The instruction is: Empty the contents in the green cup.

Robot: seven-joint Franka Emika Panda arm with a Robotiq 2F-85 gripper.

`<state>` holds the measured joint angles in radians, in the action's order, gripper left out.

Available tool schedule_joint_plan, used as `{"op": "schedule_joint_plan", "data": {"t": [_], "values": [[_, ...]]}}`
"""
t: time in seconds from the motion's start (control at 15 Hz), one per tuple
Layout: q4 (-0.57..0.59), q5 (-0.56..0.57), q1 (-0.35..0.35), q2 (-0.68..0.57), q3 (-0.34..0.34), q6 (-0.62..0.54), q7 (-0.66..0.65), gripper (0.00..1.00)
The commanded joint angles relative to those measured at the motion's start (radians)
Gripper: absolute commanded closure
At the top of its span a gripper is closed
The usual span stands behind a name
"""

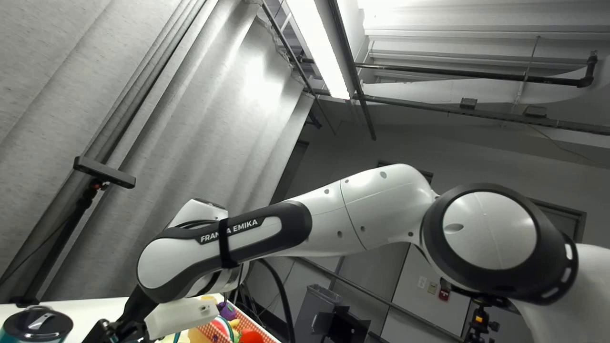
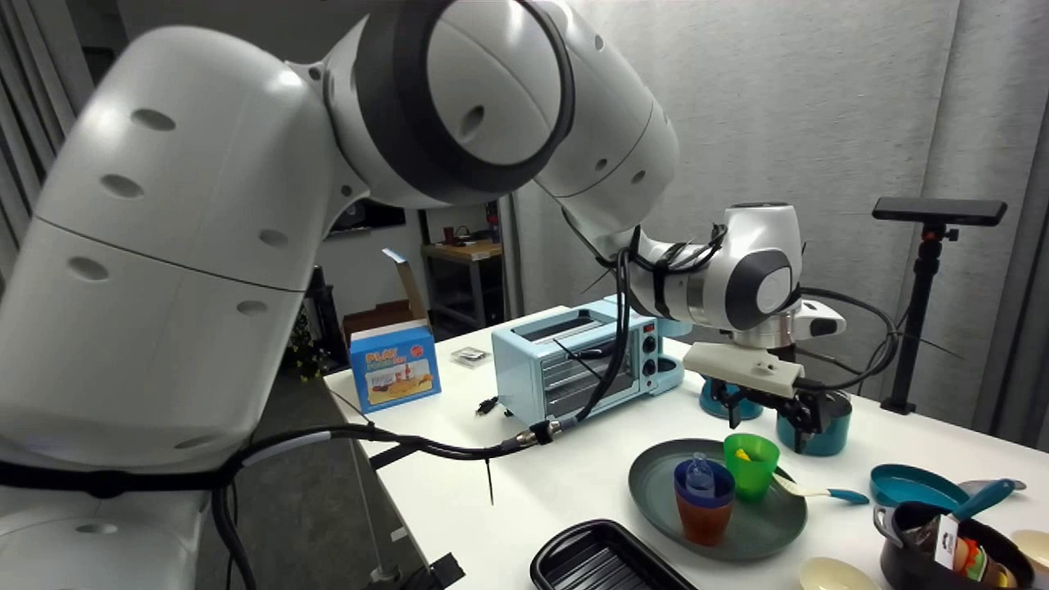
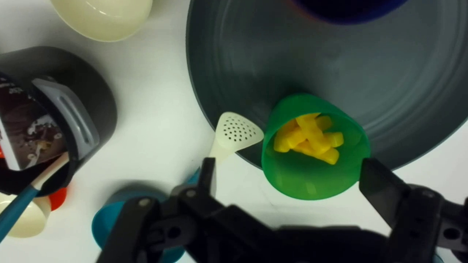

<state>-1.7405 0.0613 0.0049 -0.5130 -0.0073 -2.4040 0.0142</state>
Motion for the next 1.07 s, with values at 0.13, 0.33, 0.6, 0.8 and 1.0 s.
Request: {"op": "schedule_joint_plan", "data": {"t": [0.13,0.33,0.6,0.8,1.0], "values": [[0.125,0.006,0.016,-0.083,-0.014,0.045,-0.05,0.0],[0.15,0.011,0.019,-0.097,-0.017,0.063,-0.051,0.0],[0.181,0.009,0.014,-0.107,-0.011,0.133,-0.033,0.0],[0.204,0.008,0.011,-0.11,-0.007,0.196,-0.021,0.0],[0.225,0.014,0.01,-0.114,-0.007,0.238,-0.01,0.0]]}}
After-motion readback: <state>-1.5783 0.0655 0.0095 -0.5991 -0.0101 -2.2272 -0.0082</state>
